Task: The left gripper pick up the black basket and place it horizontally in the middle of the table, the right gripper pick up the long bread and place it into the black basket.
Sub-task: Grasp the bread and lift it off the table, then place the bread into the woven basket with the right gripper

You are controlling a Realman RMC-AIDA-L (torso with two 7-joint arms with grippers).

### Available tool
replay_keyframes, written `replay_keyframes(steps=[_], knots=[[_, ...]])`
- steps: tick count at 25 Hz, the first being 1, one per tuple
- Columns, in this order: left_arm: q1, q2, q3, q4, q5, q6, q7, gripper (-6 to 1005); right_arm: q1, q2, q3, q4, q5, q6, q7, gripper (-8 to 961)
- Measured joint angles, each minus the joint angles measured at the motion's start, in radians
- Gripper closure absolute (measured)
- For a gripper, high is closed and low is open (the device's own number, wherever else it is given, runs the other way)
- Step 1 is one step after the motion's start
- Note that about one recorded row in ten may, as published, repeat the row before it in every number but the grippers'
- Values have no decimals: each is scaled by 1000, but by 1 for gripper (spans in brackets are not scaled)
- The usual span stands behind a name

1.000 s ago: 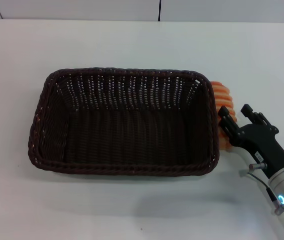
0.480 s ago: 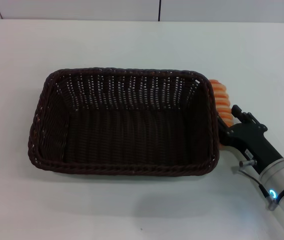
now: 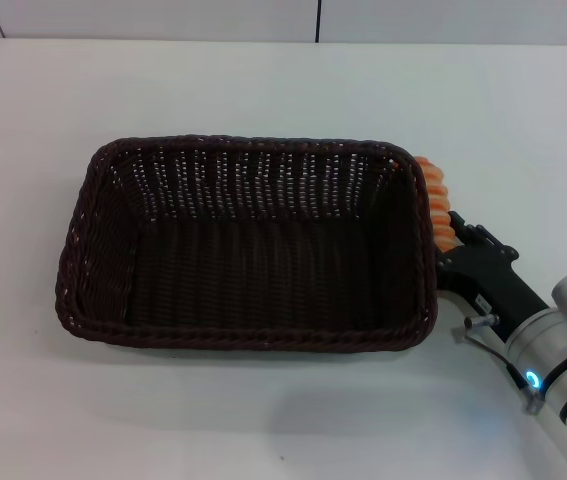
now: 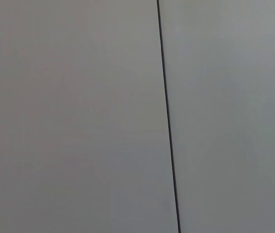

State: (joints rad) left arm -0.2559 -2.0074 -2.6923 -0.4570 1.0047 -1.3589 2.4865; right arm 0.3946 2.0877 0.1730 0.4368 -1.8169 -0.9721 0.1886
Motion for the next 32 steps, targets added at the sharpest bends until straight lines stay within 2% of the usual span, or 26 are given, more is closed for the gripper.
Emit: replay_keyframes(steps=[2, 5, 6, 7, 8, 9, 10, 11, 12, 13, 16, 17, 18, 22, 24, 27, 30, 32], knots=[[1, 0, -3, 0, 0, -8, 0, 211, -1, 0, 1, 3, 0, -4, 0, 337], [2, -1, -3, -1, -2, -8, 0, 211, -16, 0, 7, 6, 1, -37, 0, 401], [2, -1, -3, -1, -3, -8, 0, 212, -26, 0, 9, 6, 4, -59, 0, 423], [2, -1, -2, -1, -3, -8, 0, 212, -60, 0, 23, 5, 16, -139, 0, 444], [2, -1, -2, -1, -3, -8, 0, 212, -60, 0, 23, 5, 16, -139, 0, 455], [2, -1, -1, -1, -3, -8, 0, 212, -102, 0, 47, 4, 23, -246, 0, 466], [2, -1, -1, -2, -3, -8, 0, 213, -102, 0, 47, 4, 23, -246, 0, 476], [3, -1, -1, -2, -3, -8, 0, 213, -127, 0, 58, 4, 24, -314, -2, 487], [4, -1, -2, -2, -3, -8, 0, 213, -169, 0, 70, 3, 24, -435, -5, 498], [4, -1, -2, -2, -3, -8, 0, 213, -169, 0, 70, 3, 24, -435, -5, 508], [6, -1, -5, -1, -5, -8, 0, 214, -194, -1, 48, 2, -8, -616, -7, 537], [6, -1, -4, -1, -5, -7, 0, 214, -188, -3, 21, 3, -76, -694, -5, 547], [6, -1, -4, -1, -5, -7, 0, 214, -188, -3, 21, 3, -76, -694, -5, 555], [5, -5, -2, 0, -6, -8, 1, 215, -136, 3, -3, 6, -257, -716, -23, 588], [5, -6, -1, 0, -6, -8, 0, 216, -79, 2, -11, 22, -346, -610, -40, 591], [5, -8, 0, -1, -6, -8, 0, 216, -29, -3, -22, 41, -378, -490, -40, 574], [5, -9, -1, -1, -6, -9, 0, 217, -25, -3, -27, 43, -379, -485, -43, 558], [8, -10, -5, 0, -7, -10, 0, 218, -53, -5, -6, 33, -373, -543, -47, 547]])
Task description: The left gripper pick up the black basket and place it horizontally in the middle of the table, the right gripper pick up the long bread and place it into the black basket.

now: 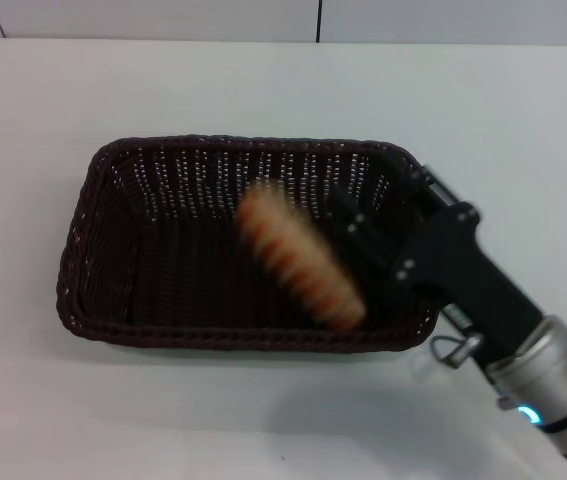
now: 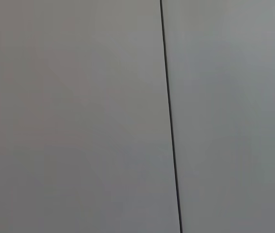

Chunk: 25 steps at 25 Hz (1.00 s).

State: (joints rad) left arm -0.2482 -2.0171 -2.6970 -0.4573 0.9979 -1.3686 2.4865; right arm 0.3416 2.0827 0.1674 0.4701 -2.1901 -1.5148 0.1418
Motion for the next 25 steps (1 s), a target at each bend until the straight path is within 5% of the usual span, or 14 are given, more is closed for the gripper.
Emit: replay_keyframes(steps=[3, 5, 10, 25], knots=[[2, -1, 0, 0, 0, 0, 0, 218, -36, -1, 41, -16, 4, -51, 0, 407], [2, -6, 0, 0, -1, 0, 0, 219, -105, 1, 163, -38, 5, -126, -5, 313], [3, -23, 5, 4, -1, -1, -2, 220, -173, 1, 362, -65, 85, -144, -11, 301], [-6, -43, -2, 136, -1, -3, 4, 223, -43, 6, 413, -230, 281, 45, -141, 301]])
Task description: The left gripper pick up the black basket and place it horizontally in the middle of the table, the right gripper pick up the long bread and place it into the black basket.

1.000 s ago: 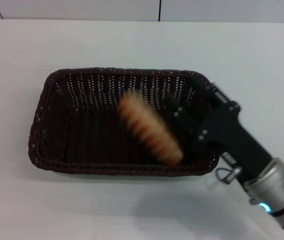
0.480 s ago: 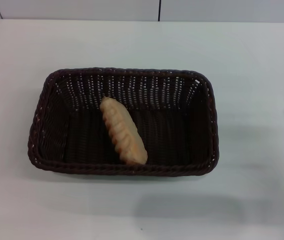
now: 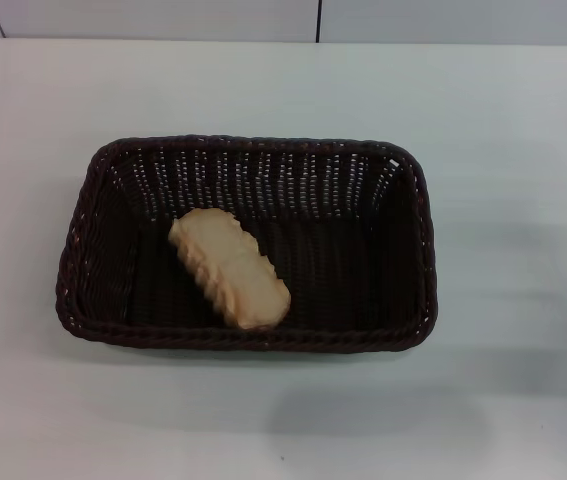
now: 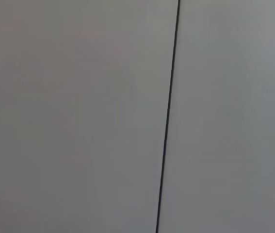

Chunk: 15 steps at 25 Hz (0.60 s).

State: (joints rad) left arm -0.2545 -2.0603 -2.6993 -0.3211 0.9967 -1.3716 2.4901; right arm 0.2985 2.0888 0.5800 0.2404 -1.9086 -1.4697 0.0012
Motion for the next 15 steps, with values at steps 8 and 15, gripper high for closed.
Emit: replay_keyframes(steps=[8, 15], knots=[[0, -4, -1, 33, 0, -9, 2, 225, 17, -3, 0, -5, 1, 17, -16, 302], [0, -5, -4, 47, 0, -19, 2, 227, 19, -3, 1, -4, 2, 24, -15, 301]])
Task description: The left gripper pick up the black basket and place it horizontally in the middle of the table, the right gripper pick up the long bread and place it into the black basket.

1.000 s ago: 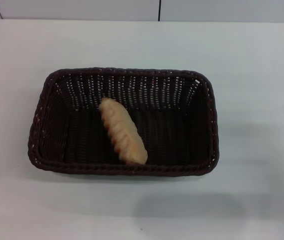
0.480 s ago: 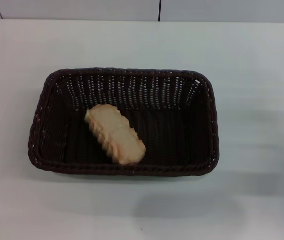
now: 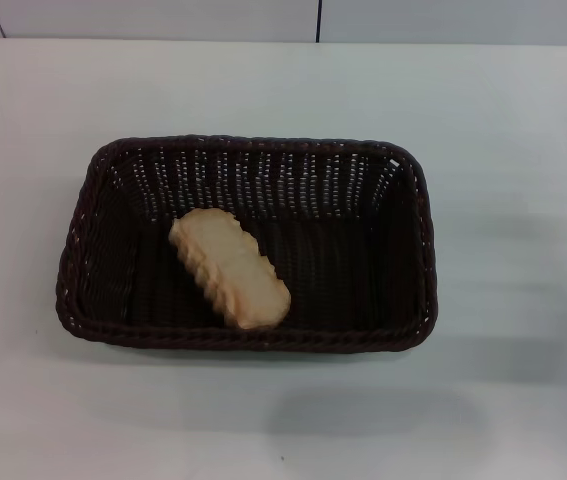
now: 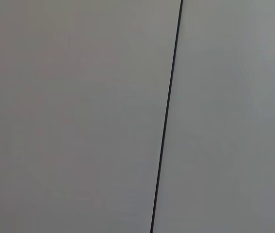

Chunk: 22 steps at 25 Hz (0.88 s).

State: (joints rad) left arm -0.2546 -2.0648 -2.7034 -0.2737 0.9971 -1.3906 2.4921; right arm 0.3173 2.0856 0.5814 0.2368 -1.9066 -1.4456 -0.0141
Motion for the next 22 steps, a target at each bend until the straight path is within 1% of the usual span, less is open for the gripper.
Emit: replay_keyframes(steps=[14, 22], knots=[[-2, 0, -1, 0, 0, -1, 2, 230, -9, 2, 0, 4, 0, -7, 0, 302], [-5, 2, 0, -1, 0, 0, 2, 232, 4, 2, 0, 6, 0, 0, 0, 302]])
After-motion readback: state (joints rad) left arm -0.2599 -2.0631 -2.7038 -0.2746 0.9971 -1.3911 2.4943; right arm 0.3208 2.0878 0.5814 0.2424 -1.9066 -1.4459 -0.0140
